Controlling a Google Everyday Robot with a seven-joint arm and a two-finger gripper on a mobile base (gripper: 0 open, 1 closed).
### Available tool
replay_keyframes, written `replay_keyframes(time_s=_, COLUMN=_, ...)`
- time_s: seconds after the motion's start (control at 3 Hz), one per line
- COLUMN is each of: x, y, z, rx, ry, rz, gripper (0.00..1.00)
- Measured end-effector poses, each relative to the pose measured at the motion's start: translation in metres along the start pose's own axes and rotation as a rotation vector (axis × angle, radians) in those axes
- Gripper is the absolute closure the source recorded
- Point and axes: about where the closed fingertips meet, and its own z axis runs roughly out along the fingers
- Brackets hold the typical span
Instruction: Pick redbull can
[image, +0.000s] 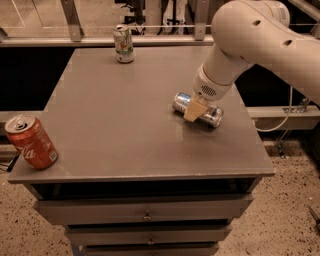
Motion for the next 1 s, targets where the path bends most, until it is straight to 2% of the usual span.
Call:
replay_keyframes(time_s=0.33, x=-0.013, y=-0.002, z=-0.005, rx=-0.019, ry=-0.064, rz=-0.008, gripper=0.77)
replay_keyframes(time_s=0.67, x=-0.035, y=-0.003, z=-0.015, rx=-0.069, ry=-0.200, rz=-0.031, gripper=0.99)
replay_keyframes(time_s=1.0, x=-0.060, y=0.001, z=-0.033, rx=-0.133, ry=-0.382, rz=-0.044, gripper=1.00)
